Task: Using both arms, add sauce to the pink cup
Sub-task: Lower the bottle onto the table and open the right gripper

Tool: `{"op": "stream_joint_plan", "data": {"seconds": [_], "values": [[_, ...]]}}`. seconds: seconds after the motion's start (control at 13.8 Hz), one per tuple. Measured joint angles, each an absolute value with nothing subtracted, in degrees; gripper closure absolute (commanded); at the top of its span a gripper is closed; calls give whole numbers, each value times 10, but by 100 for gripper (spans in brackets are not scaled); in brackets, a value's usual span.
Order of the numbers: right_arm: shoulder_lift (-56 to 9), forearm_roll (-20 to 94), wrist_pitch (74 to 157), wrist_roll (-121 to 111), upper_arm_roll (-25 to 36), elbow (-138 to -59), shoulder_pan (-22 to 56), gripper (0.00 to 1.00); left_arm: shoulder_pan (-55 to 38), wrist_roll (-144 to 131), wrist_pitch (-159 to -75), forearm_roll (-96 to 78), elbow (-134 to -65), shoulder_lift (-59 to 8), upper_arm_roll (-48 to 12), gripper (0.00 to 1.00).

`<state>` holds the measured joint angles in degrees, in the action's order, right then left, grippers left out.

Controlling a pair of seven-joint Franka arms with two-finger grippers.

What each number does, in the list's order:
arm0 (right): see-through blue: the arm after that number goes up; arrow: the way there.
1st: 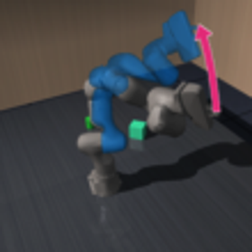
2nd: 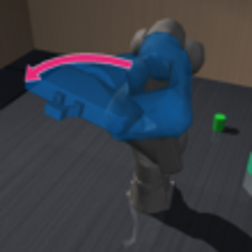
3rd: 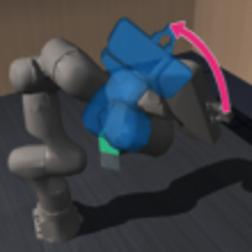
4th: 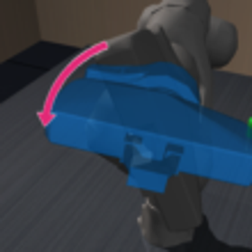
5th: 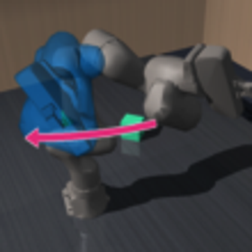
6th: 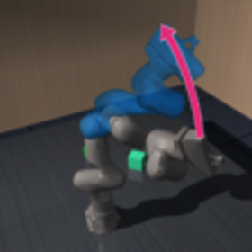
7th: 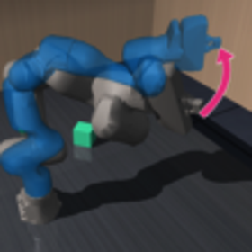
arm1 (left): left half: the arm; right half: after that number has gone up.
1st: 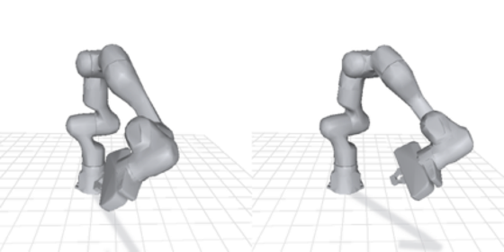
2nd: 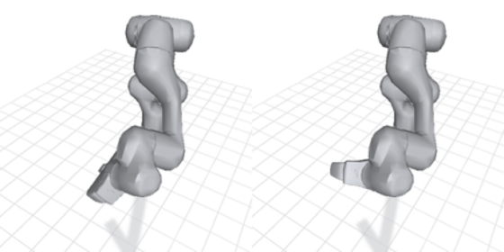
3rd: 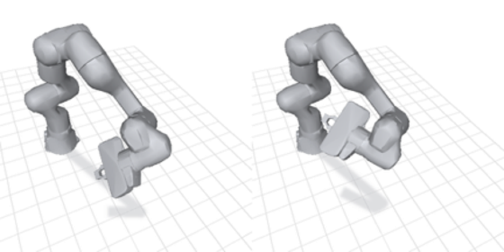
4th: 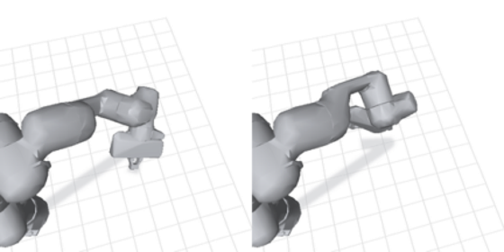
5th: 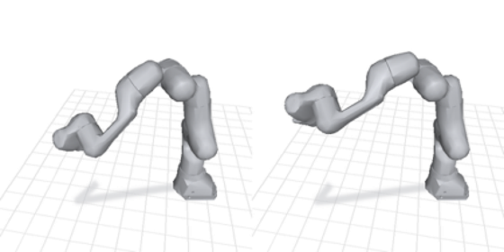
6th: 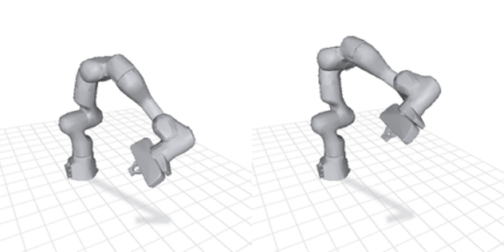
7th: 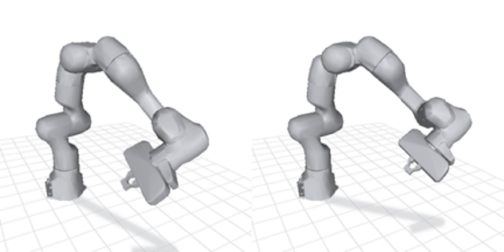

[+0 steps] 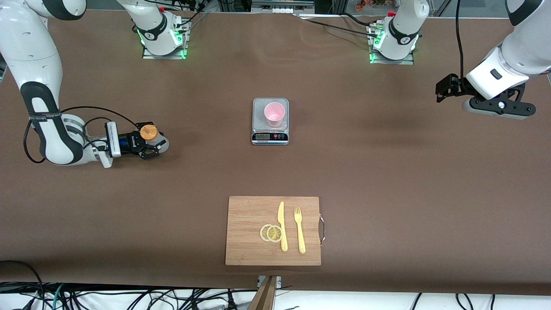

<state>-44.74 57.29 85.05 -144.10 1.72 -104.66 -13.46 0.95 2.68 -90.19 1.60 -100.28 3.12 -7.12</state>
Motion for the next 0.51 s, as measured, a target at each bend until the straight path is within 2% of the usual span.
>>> {"op": "stream_joint_plan", "data": {"seconds": [0.36, 0.44, 0.51], "values": [[-460, 579, 840, -1452, 17, -1047, -142, 100, 9, 27, -902, 16, -1003, 31, -71, 0], [-461, 579, 840, -1452, 17, -1047, -143, 89, 9, 27, -902, 16, -1003, 31, -71, 0], [-461, 580, 840, -1452, 17, -1047, -143, 36, 10, 27, -902, 16, -1003, 31, -71, 0]]}}
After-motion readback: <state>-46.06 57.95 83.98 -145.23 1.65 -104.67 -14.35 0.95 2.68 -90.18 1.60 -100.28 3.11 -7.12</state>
